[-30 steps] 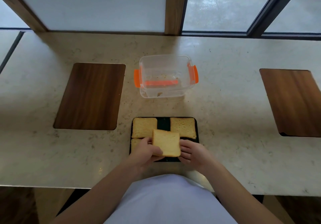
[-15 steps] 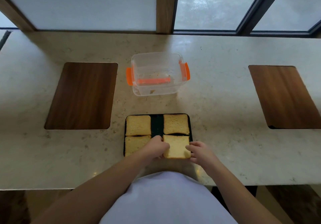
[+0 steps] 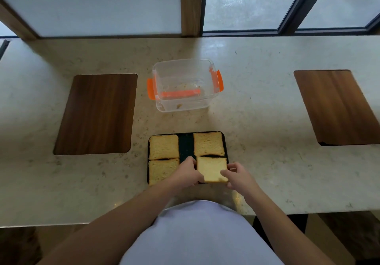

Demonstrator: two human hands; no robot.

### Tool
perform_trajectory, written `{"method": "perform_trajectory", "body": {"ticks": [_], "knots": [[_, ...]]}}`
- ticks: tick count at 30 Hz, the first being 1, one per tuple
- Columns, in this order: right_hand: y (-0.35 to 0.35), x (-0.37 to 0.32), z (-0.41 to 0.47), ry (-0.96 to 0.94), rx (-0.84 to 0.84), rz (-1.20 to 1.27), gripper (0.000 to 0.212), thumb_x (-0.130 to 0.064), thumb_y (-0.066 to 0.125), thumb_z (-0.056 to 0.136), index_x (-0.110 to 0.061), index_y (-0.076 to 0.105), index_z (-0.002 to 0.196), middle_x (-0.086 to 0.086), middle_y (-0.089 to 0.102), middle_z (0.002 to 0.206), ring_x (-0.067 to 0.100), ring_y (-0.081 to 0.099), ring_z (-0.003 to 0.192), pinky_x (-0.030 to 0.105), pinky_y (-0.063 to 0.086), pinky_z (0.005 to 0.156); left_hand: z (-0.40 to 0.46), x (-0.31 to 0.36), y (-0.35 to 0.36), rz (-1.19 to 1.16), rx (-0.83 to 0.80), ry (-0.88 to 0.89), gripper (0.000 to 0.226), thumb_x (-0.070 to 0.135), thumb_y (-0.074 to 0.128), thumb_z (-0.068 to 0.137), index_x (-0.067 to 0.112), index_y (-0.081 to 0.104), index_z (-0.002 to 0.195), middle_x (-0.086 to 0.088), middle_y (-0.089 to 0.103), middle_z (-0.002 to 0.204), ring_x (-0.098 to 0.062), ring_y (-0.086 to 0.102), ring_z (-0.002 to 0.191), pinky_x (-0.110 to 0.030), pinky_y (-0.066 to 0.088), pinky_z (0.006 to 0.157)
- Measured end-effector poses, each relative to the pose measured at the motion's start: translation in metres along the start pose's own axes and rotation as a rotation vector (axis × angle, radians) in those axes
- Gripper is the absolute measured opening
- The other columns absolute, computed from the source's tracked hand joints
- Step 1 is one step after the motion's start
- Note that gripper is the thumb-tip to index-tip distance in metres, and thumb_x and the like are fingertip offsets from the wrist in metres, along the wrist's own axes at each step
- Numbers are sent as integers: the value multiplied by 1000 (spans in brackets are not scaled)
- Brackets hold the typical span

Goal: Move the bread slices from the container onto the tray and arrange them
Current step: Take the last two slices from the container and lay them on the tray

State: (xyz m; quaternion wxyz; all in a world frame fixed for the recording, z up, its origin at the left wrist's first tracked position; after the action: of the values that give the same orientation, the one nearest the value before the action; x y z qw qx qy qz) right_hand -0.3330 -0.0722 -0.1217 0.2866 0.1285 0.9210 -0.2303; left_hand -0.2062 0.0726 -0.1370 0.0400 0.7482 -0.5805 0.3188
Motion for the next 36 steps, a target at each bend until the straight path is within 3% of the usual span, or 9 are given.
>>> {"method": "perform_trajectory", "body": {"ticks": [4, 11, 14, 20, 23, 25, 28, 32, 36], "knots": [[0, -1, 4, -18, 25, -18, 48, -23, 63, 93, -15, 49, 138, 1, 59, 117, 12, 61, 95, 40, 57, 85, 2, 1, -1, 73, 20, 31, 77, 22, 85, 63, 20, 44, 129, -1, 61, 103, -19, 62, 92, -38, 58, 75], [2, -6, 11, -82, 74, -120, 49, -21, 60, 90, -13, 54, 138, 3, 57, 115, 1, 53, 81, 25, 45, 66, 10, -3, 4, 0, -7, -18, 81, 18, 80, 71, 16, 39, 141, -6, 61, 110, -19, 65, 90, -34, 60, 71], [1, -7, 12, -95, 88, -220, 45, -19, 58, 89, -5, 58, 132, 8, 62, 106, 16, 60, 83, 32, 52, 71, 11, -5, 4, -24, -8, -18, 78, 16, 79, 72, 14, 41, 140, -7, 62, 107, -19, 66, 88, -33, 60, 71], [7, -14, 10, -140, 91, -559, 40, -24, 53, 90, -7, 57, 126, 8, 52, 117, 20, 55, 92, 37, 51, 79, 13, -4, 3, 29, 35, -16, 36, 26, 71, 76, 21, 52, 106, -5, 62, 101, -22, 64, 91, -43, 59, 82], [6, -20, 11, -134, 82, -577, 33, -25, 54, 88, -8, 57, 116, 7, 52, 110, 20, 56, 84, 34, 48, 66, 12, -1, 1, 51, 48, -11, 28, 29, 67, 76, 28, 42, 89, -10, 62, 105, -23, 63, 88, -37, 53, 71], [4, -25, 13, -152, 106, -531, 26, -25, 54, 86, -11, 53, 108, 6, 51, 104, 16, 50, 74, 29, 38, 55, 13, 1, 0, 30, 48, -7, 38, 28, 66, 77, 23, 44, 107, -10, 62, 102, -20, 60, 80, -35, 48, 64], [4, -32, 16, -172, 102, -515, 24, -26, 55, 86, -12, 53, 105, 5, 50, 102, 16, 50, 74, 30, 39, 57, 14, 6, -3, -7, 48, -3, 71, 27, 66, 78, 16, 37, 142, -6, 61, 97, -19, 63, 82, -33, 50, 63], [6, -33, 17, -184, 89, -625, 28, -29, 52, 90, -11, 55, 110, 6, 51, 107, 20, 55, 85, 36, 51, 70, 14, 7, -4, -11, 49, 7, 80, 27, 67, 77, 15, 34, 149, -7, 60, 114, -18, 63, 88, -32, 53, 67], [8, -35, 15, -223, 101, -711, 28, -28, 49, 93, -9, 55, 111, 8, 50, 110, 22, 55, 90, 41, 54, 77, 12, 5, -5, -22, 23, 11, 78, 26, 68, 78, 16, 35, 148, -3, 60, 109, -16, 64, 87, -41, 60, 81]]}}
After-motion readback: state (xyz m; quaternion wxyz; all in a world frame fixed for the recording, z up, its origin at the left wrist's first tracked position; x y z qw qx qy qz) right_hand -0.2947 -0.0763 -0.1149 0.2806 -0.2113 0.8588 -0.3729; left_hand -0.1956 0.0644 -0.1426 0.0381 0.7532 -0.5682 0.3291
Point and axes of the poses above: each hand's wrist, its own z-axis towards the middle knuckle, its own y-axis out of the palm, x = y × z, the point moved 7 cm from there along z, towards the middle knuckle
